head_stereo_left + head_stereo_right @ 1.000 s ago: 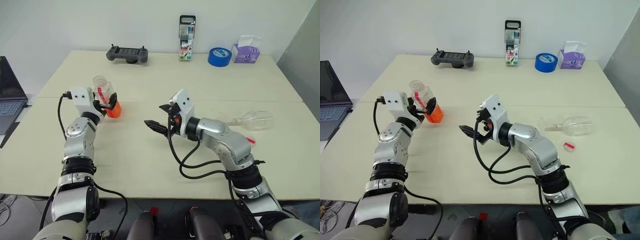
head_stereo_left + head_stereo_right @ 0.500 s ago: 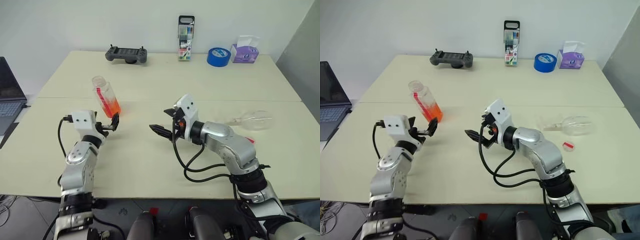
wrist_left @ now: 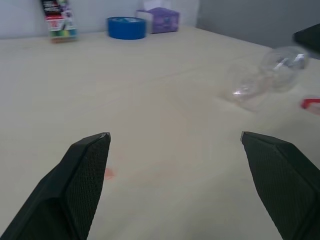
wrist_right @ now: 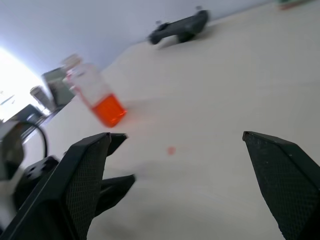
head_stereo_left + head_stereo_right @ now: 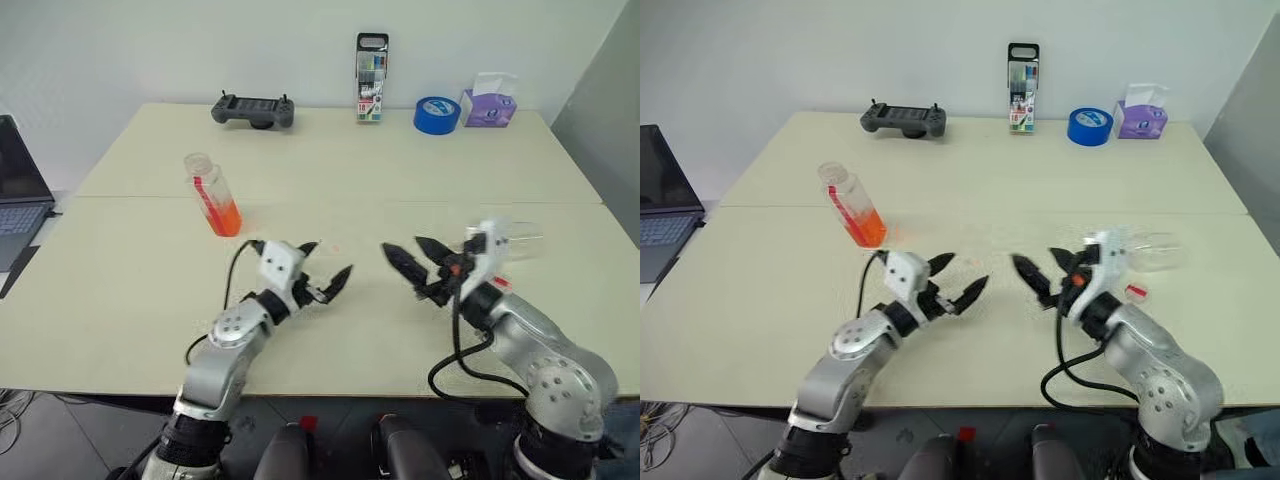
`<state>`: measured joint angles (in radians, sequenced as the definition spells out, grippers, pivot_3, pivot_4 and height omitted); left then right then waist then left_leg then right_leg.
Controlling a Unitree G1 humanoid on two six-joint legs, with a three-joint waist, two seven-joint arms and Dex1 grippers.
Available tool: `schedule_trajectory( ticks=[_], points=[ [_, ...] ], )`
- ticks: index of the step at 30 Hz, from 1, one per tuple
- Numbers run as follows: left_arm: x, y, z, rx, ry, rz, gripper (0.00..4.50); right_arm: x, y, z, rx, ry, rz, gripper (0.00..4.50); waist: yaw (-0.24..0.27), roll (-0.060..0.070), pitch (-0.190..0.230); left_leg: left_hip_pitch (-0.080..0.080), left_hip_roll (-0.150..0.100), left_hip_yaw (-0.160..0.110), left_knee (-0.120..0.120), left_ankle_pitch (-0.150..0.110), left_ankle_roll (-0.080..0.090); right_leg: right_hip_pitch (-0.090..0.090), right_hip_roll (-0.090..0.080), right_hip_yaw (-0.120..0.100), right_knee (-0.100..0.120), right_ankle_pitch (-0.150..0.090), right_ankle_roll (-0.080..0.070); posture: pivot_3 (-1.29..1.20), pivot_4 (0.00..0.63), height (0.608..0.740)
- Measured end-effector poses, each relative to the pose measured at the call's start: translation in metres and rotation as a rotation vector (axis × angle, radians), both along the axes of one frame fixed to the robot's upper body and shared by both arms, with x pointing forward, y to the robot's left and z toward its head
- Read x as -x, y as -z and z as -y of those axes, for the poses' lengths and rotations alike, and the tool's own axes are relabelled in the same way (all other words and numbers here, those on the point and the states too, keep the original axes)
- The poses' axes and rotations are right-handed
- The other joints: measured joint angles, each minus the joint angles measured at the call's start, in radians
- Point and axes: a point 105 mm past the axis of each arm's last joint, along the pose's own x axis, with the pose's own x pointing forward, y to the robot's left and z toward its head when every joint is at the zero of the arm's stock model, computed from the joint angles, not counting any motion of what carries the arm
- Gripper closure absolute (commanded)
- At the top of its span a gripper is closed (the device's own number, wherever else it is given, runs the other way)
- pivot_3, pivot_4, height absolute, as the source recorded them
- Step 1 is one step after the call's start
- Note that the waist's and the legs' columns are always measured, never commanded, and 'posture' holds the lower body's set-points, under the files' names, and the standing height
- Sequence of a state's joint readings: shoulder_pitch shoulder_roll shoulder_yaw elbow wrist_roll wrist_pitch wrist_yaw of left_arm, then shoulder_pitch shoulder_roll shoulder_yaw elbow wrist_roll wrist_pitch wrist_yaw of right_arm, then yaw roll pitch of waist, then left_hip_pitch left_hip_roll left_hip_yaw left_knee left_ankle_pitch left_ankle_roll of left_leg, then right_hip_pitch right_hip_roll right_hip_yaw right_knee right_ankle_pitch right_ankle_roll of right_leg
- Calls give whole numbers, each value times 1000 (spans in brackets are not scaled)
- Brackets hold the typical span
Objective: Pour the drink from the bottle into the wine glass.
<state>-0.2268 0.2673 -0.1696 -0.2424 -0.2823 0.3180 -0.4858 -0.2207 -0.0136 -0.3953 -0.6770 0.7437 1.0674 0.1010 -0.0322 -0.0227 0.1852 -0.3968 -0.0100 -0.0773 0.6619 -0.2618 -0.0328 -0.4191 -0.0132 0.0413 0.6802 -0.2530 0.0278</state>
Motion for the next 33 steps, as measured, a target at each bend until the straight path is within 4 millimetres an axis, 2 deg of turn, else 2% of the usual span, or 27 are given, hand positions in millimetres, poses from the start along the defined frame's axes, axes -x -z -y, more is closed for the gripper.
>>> schedule_trajectory(
  ticks=[2,4,8,14,18,26,29,33],
  points=[
    [1,-3,5,-11,40,12,28,-3,2,21,-96,103,-32,0,-1,0,0,1,1,1,-1,0,0,0,5,1,0,0,0,0,150,740],
    [5,-2,10,-38,93,11,28,-10,2,32,-216,157,-61,0,-3,1,0,1,2,2,-1,0,0,0,7,2,0,0,0,0,150,740],
    [13,-2,18,-64,169,-3,28,-22,6,38,-381,177,-135,0,-2,2,0,0,2,3,-1,0,0,0,7,1,0,0,0,0,150,740],
    [17,-8,21,-93,226,-20,28,-36,33,54,-568,270,-302,0,-2,3,-1,0,2,6,-1,0,0,0,7,2,0,0,0,0,150,740],
    [20,-3,21,-101,244,-67,28,-42,40,65,-611,311,-342,0,-2,3,-1,0,2,6,-1,0,1,0,8,2,0,0,0,0,150,740],
    [23,-7,25,-84,257,-76,28,-79,49,67,-710,331,-397,0,-2,4,-1,0,3,7,-1,0,1,0,9,3,-1,0,0,0,150,740],
    [23,-7,25,-81,247,-80,0,-100,53,68,-753,366,-427,595,-2,4,0,0,3,8,-1,0,1,-1,9,3,-1,0,-1,0,150,740],
    [22,-8,25,-84,243,-78,0,-114,53,72,-758,399,-424,1923,-1,4,0,0,3,7,-1,0,1,-1,9,3,-1,0,-1,0,150,740]
  ],
)
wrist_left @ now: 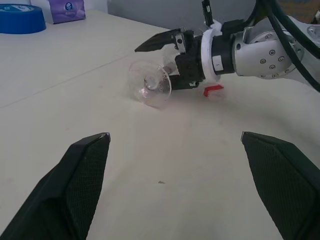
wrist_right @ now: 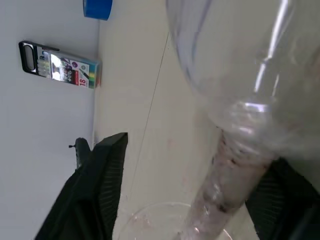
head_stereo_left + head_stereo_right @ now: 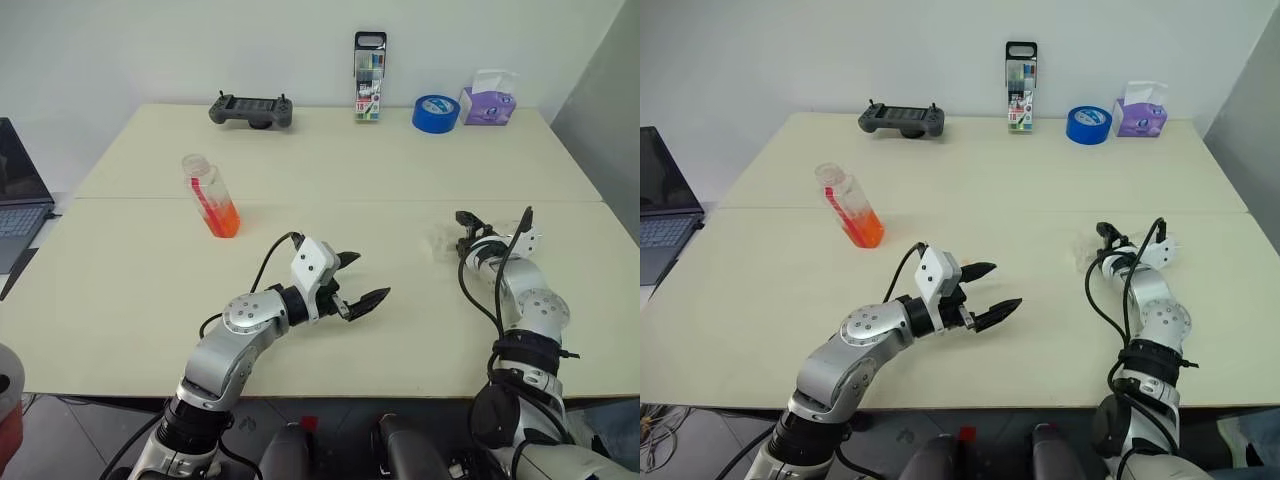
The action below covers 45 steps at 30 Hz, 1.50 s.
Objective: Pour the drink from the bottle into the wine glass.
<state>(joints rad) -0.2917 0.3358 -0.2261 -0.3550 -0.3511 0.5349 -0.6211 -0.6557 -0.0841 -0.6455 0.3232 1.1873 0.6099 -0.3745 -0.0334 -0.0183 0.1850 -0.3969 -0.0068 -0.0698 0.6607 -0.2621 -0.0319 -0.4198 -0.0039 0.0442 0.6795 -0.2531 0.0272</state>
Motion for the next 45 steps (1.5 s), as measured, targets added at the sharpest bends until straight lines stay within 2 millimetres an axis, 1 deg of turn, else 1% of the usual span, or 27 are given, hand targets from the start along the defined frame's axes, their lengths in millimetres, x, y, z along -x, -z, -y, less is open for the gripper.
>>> schedule_trajectory(
  ticks=[4,5,6,7,9,10,12,13,14,16,18,19,21,22,24,27,31,37,40,42,45],
  points=[
    [-1,-1,-2,-3,-6,5,0,-1,7,6,23,32,-33,3399,1,0,0,0,0,0,0,0,0,0,0,1,0,0,0,0,150,740],
    [-2,-2,-3,-3,-9,7,0,-1,7,7,29,36,-37,3762,1,0,0,0,0,0,0,0,0,0,0,1,0,0,0,0,150,740],
    [-3,-3,-4,-1,-16,10,0,0,1,5,54,29,-18,4063,1,1,0,0,0,0,0,0,0,0,0,1,0,0,0,0,150,740],
    [-4,-4,-5,0,-22,13,0,0,-9,1,127,8,6,4234,0,3,0,0,0,0,0,0,0,0,0,1,0,0,0,0,150,740],
    [-6,-6,-9,6,-44,19,0,2,-24,-10,299,-46,48,4239,1,4,0,-1,0,-1,0,0,0,-1,0,0,0,0,0,0,150,740],
    [-8,-7,-12,10,-65,21,0,5,-31,-18,418,-89,81,4239,0,4,0,-1,0,0,0,0,0,-1,0,0,0,0,0,0,150,740],
    [-12,-8,-21,21,-108,22,0,7,-46,-41,621,-174,164,4239,-3,4,0,-1,0,0,0,0,0,-1,0,1,0,0,0,0,150,740],
    [-13,-6,-29,22,-141,14,0,8,-57,-61,764,-232,246,4239,-12,4,1,0,1,0,-1,0,0,-1,0,2,0,0,0,0,150,740],
    [-13,-2,-38,16,-170,-1,0,11,-67,-83,864,-283,335,4239,-18,4,1,1,1,0,-1,0,0,-1,1,1,0,0,0,0,150,740],
    [-11,5,-53,18,-218,-35,0,14,-82,-124,996,-346,494,4239,-28,4,1,1,2,-1,-1,0,0,-2,2,0,0,0,0,0,150,740],
    [-6,9,-67,31,-271,-63,0,13,-91,-163,1115,-368,633,4239,-31,4,1,1,4,-2,-2,0,0,-2,2,-1,0,0,0,0,150,740],
    [-4,10,-74,38,-307,-72,0,13,-92,-184,1154,-377,693,4239,-30,4,1,1,4,-3,-2,0,0,-2,2,-1,0,0,-1,0,150,740],
    [-1,8,-85,59,-361,-73,0,9,-86,-211,1185,-380,749,4239,-24,4,1,0,5,-4,-1,0,0,-2,2,-1,0,0,-1,0,150,740],
    [0,4,-90,66,-389,-62,0,7,-80,-221,1198,-382,765,4239,-19,3,1,0,3,-5,-1,0,0,-1,2,-1,0,0,-1,0,150,740],
    [3,0,-98,70,-431,-43,0,5,-68,-232,1224,-391,783,4240,0,2,1,-1,1,-6,1,0,-1,-1,-1,-1,-1,0,-1,0,150,740],
    [7,2,-106,66,-479,-47,0,3,-53,-244,1251,-414,808,4240,6,2,1,-1,-3,-5,2,0,-1,0,-5,0,-2,0,-1,0,150,740],
    [14,6,-111,69,-512,-68,0,5,-37,-252,1271,-457,834,4240,2,1,1,-1,-3,-5,1,0,-1,-1,-5,0,-2,0,-1,0,150,740],
    [18,3,-116,73,-534,-62,0,3,-14,-246,1293,-493,796,4240,0,1,1,1,1,-7,0,0,-1,-1,-4,-2,0,1,-3,0,150,740],
    [18,0,-122,62,-551,-50,0,2,-3,-242,1288,-510,764,4240,-1,1,1,1,2,-7,0,0,-1,-1,-3,-2,0,1,-3,0,150,740],
    [18,-2,-127,53,-569,-43,0,2,-2,-240,1278,-509,769,4240,-1,1,1,2,1,-7,0,0,-1,0,-3,-2,0,1,-3,0,150,740],
    [17,-2,-128,50,-578,-43,0,2,0,-239,1266,-518,780,4240,0,1,1,2,1,-7,0,0,-1,0,-3,-2,0,1,-3,0,150,740]
  ],
)
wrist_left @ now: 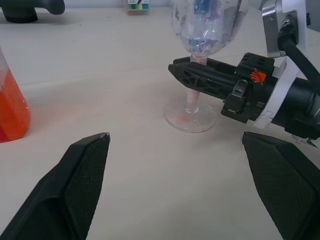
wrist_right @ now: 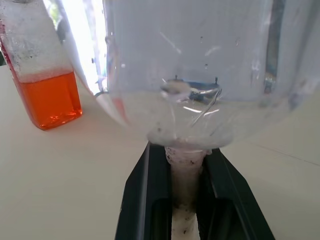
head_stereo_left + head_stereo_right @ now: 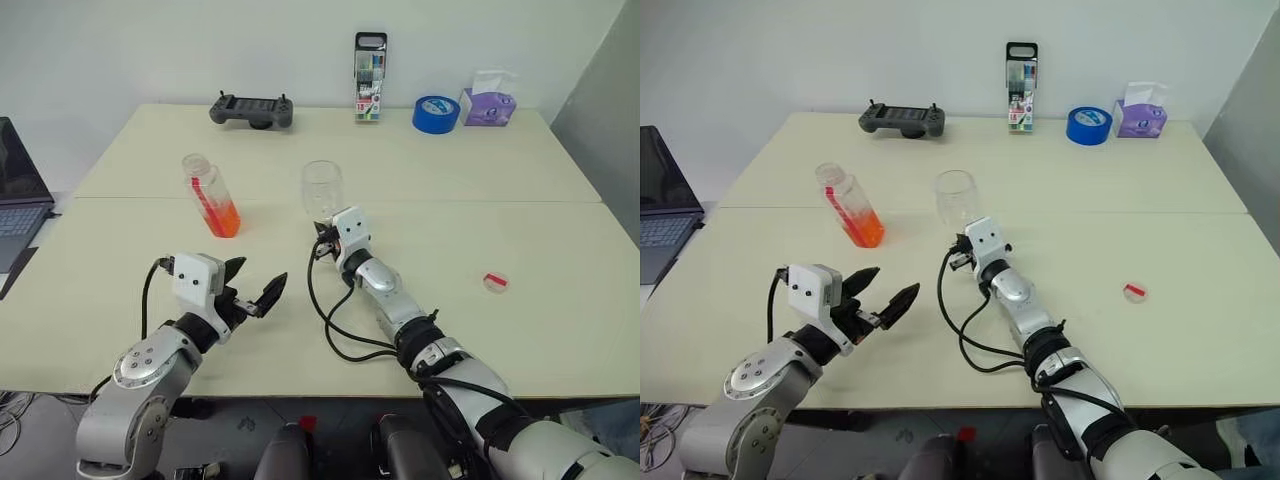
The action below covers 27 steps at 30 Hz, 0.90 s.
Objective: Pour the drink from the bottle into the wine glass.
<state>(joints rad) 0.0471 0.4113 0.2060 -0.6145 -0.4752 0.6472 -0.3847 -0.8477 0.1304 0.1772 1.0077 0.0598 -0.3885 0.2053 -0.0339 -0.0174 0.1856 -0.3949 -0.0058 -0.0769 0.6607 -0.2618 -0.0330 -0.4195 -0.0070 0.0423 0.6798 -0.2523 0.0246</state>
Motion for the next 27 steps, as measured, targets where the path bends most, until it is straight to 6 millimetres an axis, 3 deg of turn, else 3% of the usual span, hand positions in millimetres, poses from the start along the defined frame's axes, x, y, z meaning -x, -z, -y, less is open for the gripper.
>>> schedule_trajectory(
  ticks=[14,17,21,25,27],
  points=[
    [-6,-10,4,1,12,37,0,8,6,-6,45,-92,19,4240,-3,0,-1,2,1,0,-1,0,0,1,0,1,0,0,0,0,150,740],
    [-9,-9,3,5,9,29,0,8,8,-7,58,-95,15,3285,-3,0,-1,3,1,0,-1,0,0,1,0,1,0,0,0,0,150,740],
    [-12,-7,1,9,5,21,0,12,33,-4,109,-98,-58,1938,-4,0,-1,1,0,0,-1,0,0,0,0,1,0,0,0,0,150,740],
    [-15,-7,1,14,3,19,0,12,32,-4,112,-101,-51,450,-5,0,-1,2,0,0,-1,0,0,1,0,1,0,0,0,0,150,740],
    [-17,-5,2,15,6,12,0,13,30,-5,115,-105,-41,17,-5,0,-1,2,0,0,-1,0,0,1,0,1,0,0,0,0,150,740]
  ],
)
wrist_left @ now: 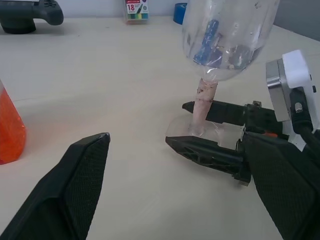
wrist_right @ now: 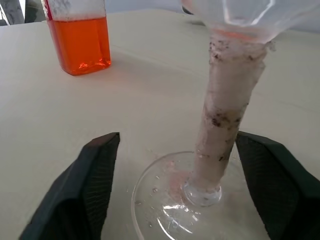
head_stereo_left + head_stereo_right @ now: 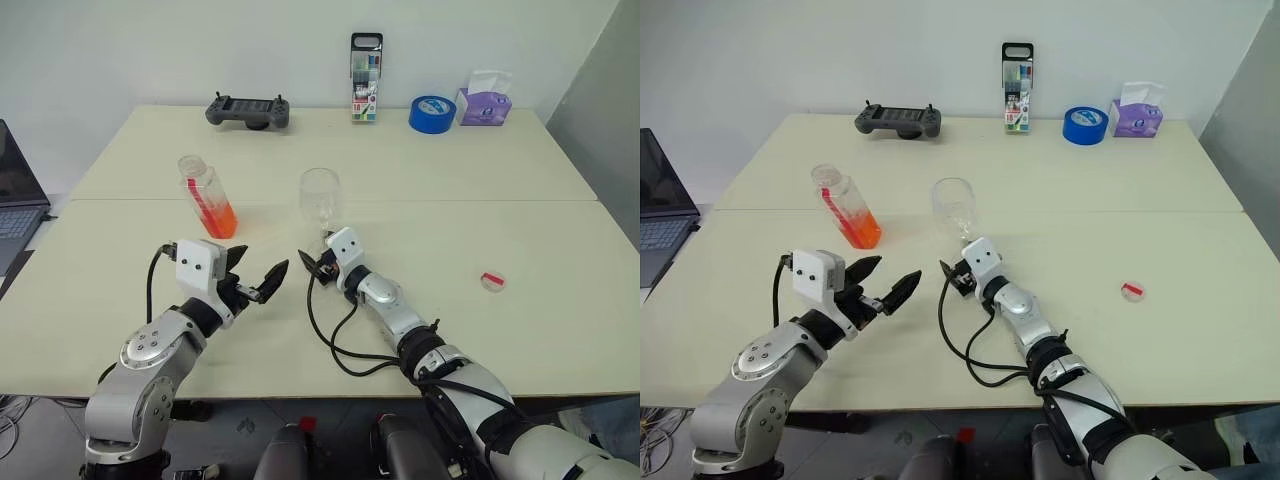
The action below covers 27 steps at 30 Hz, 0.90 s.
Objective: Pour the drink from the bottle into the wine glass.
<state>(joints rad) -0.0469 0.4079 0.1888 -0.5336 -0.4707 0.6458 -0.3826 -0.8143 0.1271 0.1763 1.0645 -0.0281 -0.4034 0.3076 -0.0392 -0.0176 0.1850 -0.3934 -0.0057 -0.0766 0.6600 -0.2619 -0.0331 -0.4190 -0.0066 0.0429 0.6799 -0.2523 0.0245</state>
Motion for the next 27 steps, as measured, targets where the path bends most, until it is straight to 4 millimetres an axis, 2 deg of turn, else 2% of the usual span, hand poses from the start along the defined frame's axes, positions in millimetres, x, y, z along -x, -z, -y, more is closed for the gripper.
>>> schedule_trajectory(
  ticks=[5,8,11,15,18,22,24,25,27],
  points=[
    [-5,5,-5,11,-36,-12,0,2,-9,1,-4,-32,13,17,0,0,0,0,0,0,0,0,0,0,0,0,0,0,0,0,150,740],
    [-7,6,-8,-29,-59,0,0,7,-5,16,7,-39,-14,17,6,0,0,-1,0,-1,0,0,0,0,-1,0,0,0,0,0,150,740],
    [-14,9,-10,-56,-114,4,0,18,-2,40,29,-32,-45,17,12,0,0,-2,-1,-1,1,0,0,0,-2,-1,-1,0,0,0,150,740],
    [-22,16,-4,-35,-177,24,0,52,-9,81,101,-61,-92,17,14,0,0,-3,-3,0,2,0,0,0,-5,0,-2,0,0,0,150,740],
    [-24,19,-8,-26,-218,37,0,78,-24,109,188,-100,-122,17,10,0,0,-3,-2,-1,2,0,0,0,-5,-1,-2,0,1,0,150,740],
    [-31,13,-15,-10,-261,71,0,96,-69,130,217,-147,-111,17,7,0,0,-2,-1,-1,1,0,0,0,-1,-2,-1,-3,5,0,150,740],
    [-38,10,-28,-5,-304,86,0,98,-106,139,253,-187,-92,17,5,0,1,-2,-1,0,2,0,0,0,1,-1,-1,-3,5,0,150,740],
    [-41,7,-33,-6,-322,97,0,98,-135,140,258,-206,-46,17,5,0,1,-2,-1,0,1,0,0,0,2,-2,-1,-2,4,0,150,740],
    [-45,3,-37,-2,-335,118,0,102,-174,134,250,-251,36,17,8,-1,1,-3,-1,0,1,0,1,1,3,-4,-2,0,1,0,150,740]
  ],
)
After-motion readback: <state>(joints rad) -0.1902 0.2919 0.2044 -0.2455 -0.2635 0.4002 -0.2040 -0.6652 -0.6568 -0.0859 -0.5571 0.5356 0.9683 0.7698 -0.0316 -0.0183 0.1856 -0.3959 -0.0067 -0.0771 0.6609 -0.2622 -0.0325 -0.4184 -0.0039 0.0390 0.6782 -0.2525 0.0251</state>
